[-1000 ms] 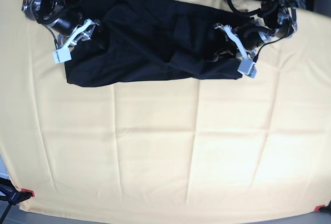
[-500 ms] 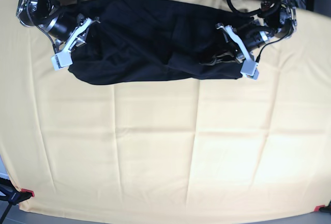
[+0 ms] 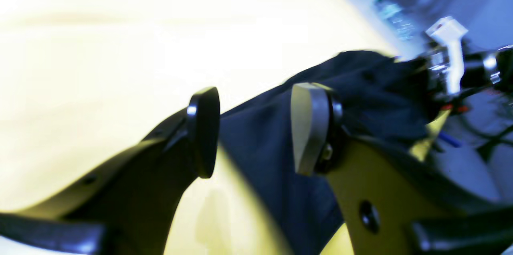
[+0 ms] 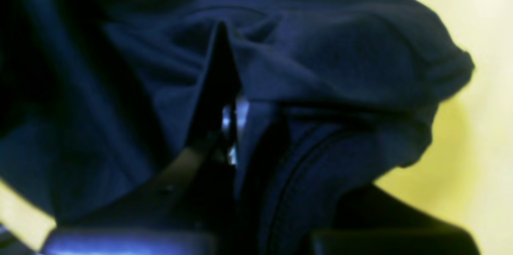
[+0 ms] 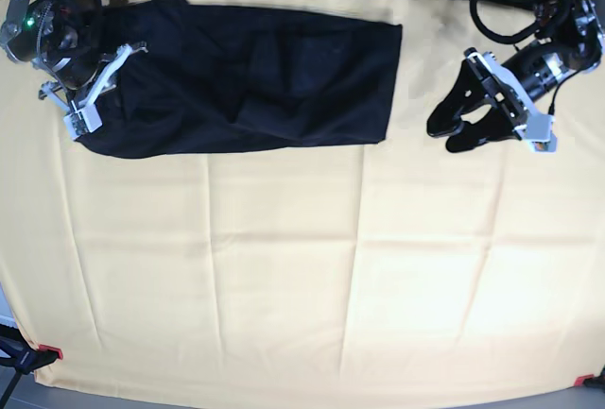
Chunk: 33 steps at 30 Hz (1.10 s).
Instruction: Fold the T-shirt properly
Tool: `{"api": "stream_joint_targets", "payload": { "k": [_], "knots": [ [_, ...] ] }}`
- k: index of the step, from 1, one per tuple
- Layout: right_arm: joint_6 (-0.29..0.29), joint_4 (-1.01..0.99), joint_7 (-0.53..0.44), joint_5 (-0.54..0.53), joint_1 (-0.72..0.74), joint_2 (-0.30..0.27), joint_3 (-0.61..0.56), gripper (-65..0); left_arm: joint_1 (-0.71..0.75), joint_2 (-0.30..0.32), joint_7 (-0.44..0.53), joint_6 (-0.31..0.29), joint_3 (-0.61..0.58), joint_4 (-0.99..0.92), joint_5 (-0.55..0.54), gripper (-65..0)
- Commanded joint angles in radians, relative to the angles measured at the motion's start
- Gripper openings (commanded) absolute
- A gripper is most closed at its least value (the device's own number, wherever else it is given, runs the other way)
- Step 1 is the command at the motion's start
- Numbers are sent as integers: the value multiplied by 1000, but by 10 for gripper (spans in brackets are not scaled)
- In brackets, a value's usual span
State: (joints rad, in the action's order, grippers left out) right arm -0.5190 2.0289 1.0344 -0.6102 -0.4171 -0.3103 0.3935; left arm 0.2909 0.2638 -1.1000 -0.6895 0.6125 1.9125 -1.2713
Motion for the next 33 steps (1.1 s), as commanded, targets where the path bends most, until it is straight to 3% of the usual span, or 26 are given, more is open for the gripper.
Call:
{"api": "stream_joint_targets", "payload": {
  "k": [1, 3, 7, 9, 11, 13, 17, 24, 30, 33],
  "knots": [
    [19, 20, -21, 22, 8, -31, 7, -650, 1, 21, 18, -7, 14, 19, -24, -342],
    [66, 21, -21, 97, 14, -59, 7, -650, 14, 41, 18, 10, 33, 18, -21, -342],
    [227, 70, -20, 253, 15, -72, 7, -650, 43, 61, 15, 9, 59, 18, -20, -342],
    [270, 115, -14, 241, 15, -66, 6, -650, 52, 60, 14, 9, 58, 18, -20, -342],
    [272, 172, -14, 185, 14, -52, 6, -650, 59, 57, 15, 9, 58, 18, -20, -342],
    [253, 232, -13, 99, 8, -20, 6, -650, 64, 58, 14, 9, 58, 18, -19, -342],
    [158, 280, -13, -108, -10, 70, 6, -650, 63, 58, 15, 9, 58, 18, -21, -342],
    [-6, 280, -14, -333, 3, 242, 4, -650, 64, 58, 14, 9, 58, 18, -20, -342],
    [-49, 278, -14, -327, 13, 304, -96, -650, 64, 58, 14, 9, 58, 18, -21, -342],
    [-66, 276, -22, -233, 13, 313, -178, -650, 64, 58, 14, 9, 58, 18, -21, -342]
  ]
}}
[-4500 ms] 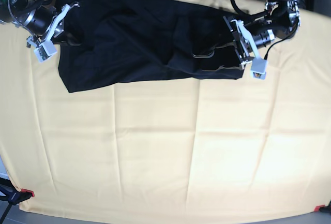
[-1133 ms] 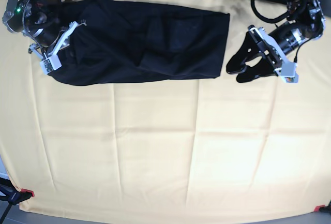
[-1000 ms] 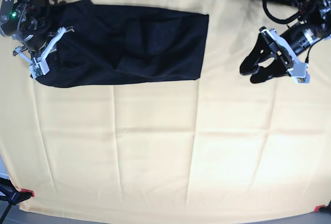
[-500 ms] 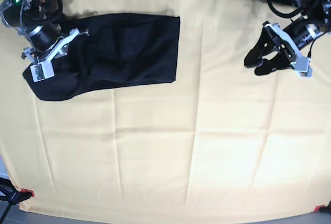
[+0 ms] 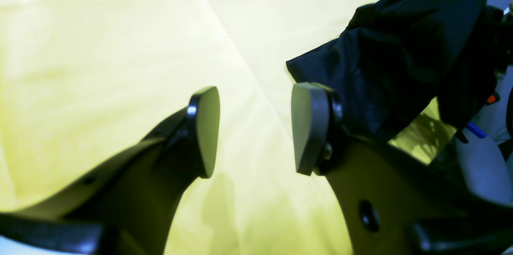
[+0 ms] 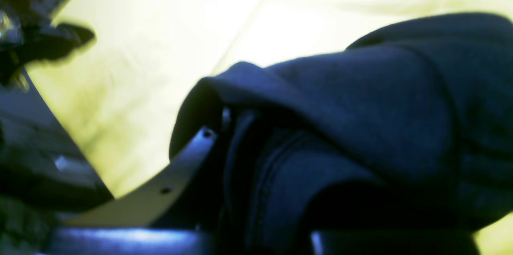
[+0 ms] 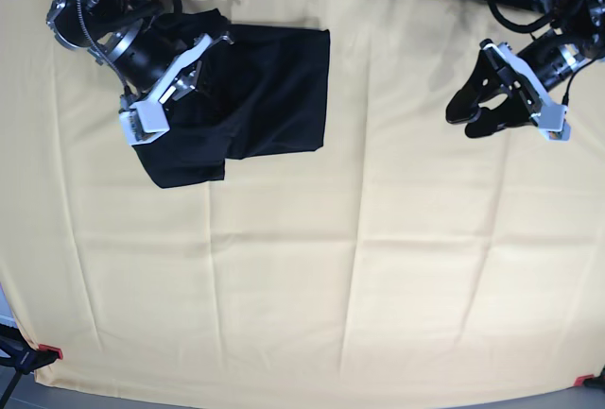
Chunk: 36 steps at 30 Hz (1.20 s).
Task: Fold the T-shirt properly
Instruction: 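Fold the collar end of the strip over the shirt with the right gripper, then grasp the folded shirt's edges with both grippers and lift them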
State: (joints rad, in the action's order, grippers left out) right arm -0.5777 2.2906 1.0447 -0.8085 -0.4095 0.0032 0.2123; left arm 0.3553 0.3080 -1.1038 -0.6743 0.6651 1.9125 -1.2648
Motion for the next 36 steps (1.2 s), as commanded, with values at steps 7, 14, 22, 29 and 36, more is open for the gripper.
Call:
{"api": "stream_joint_targets", "payload": {
  "k": [7, 14, 22, 29, 36],
  "knots": [
    [4, -51, -124, 140, 6, 0, -171, -624, 0, 13, 18, -6, 5, 18, -27, -342],
    [-64, -126, -67, 139, 95, 0, -353, -175, 0, 14, 19, -6, 5, 18, -27, -342],
    [-120, -113, -26, 127, 158, -4, -388, -176, -1, 14, 19, -6, 5, 18, -27, -342],
    [-120, -15, -8, 112, 154, -4, -388, -177, 0, 14, 18, -6, 5, 18, -27, -342],
    [-120, 13, -35, 225, 152, -22, -293, -551, 0, 23, 10, -6, 5, 18, -34, -650]
  ]
}}
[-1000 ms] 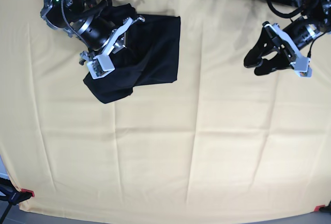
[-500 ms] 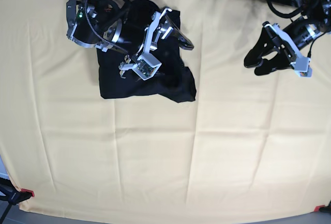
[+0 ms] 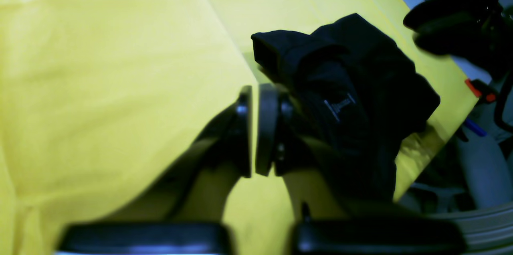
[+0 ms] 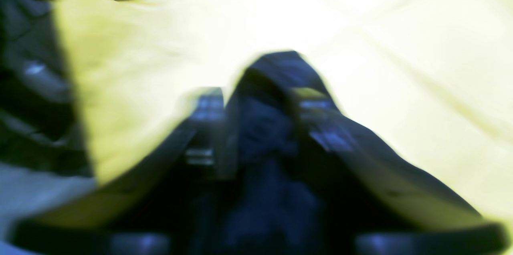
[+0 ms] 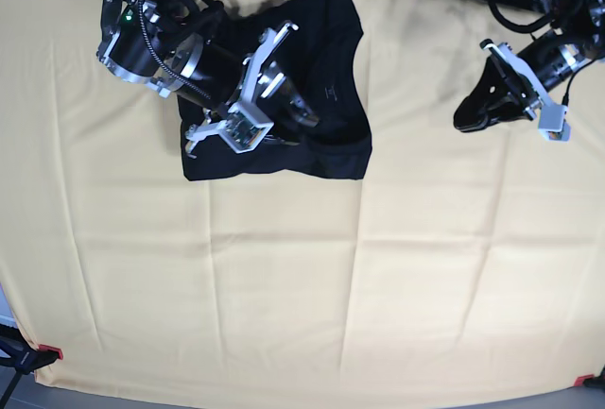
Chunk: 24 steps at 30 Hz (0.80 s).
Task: Fold the T-shirt properly
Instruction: 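Grasp the folded shirt's edges with both grippers and lift them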
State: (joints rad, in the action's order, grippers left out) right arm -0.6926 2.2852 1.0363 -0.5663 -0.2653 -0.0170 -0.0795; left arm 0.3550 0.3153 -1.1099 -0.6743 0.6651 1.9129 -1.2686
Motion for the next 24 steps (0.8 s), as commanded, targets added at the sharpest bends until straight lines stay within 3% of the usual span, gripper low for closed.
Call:
{"api": "stream_joint_targets", "payload": {
  "k": [1, 5, 8, 11, 17, 24],
  "knots": [
    [-6, 19, -37, -8, 8, -13, 23, -650, 0, 21, 8, -6, 5, 18, -47, -650],
    [15, 19, -99, -8, 8, -92, 103, -650, 0, 47, -5, -19, 5, 24, -129, -650],
    [16, 17, -133, -8, 11, -156, 127, -650, 0, 60, -70, -24, -8, 56, -208, -650],
    [15, -16, -172, -8, 35, -217, 124, -650, -1, 70, -96, -24, -79, 135, -213, -650],
    [15, -192, -188, -14, 148, -298, 124, -650, 0, 69, -62, -24, -317, 315, -72, -650],
    [-6, -441, -183, -39, 299, -343, 53, -650, -13, 70, 123, -24, -679, 323, 330, -650]
  ]
}}
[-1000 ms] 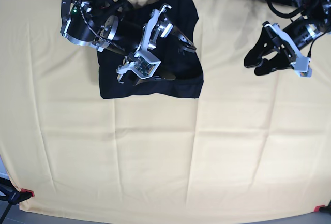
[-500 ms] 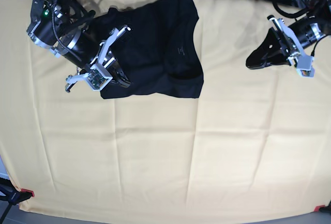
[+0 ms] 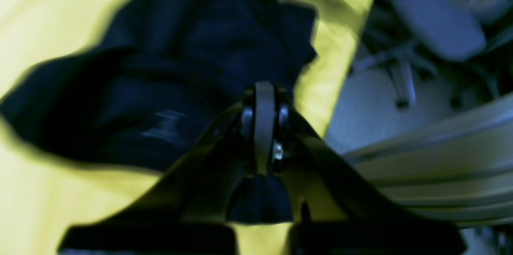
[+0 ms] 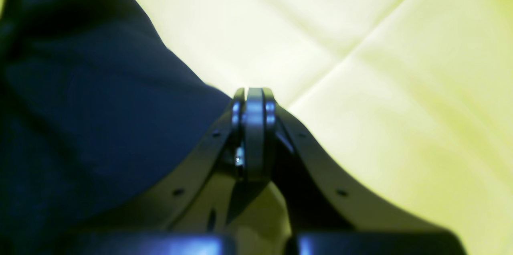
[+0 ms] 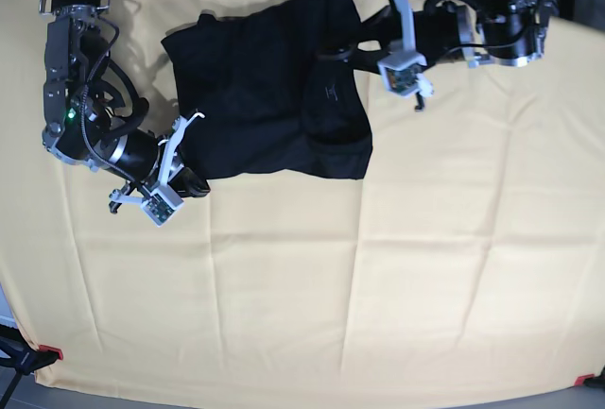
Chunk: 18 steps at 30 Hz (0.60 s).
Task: Fold the T-shirt properly
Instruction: 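Grasp the folded shirt's edges with both grippers and lift them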
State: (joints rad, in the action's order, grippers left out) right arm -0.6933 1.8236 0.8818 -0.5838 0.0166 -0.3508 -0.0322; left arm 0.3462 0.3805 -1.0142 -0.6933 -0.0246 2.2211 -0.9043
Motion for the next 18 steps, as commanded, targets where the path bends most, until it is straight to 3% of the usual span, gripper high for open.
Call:
{"api": "stream_joint_targets", "payload": {
  "k": [1, 7, 12, 18],
  "knots": [
    [-5, -10, -29, -20, 36, -13, -18, -650, -9, 5, 42, -5, -40, 15, 23, -650],
    [-5, -122, -3, -9, 107, -18, -108, -650, -15, 5, 152, 47, -225, -6, 328, -650],
    [-5, -158, -3, -5, 128, -31, -111, -650, -52, 5, 163, 103, -288, -78, 446, -650],
    [-5, -200, -6, -2, 127, -46, -112, -650, -118, 5, 166, 92, -343, -132, 459, -650]
  ]
}}
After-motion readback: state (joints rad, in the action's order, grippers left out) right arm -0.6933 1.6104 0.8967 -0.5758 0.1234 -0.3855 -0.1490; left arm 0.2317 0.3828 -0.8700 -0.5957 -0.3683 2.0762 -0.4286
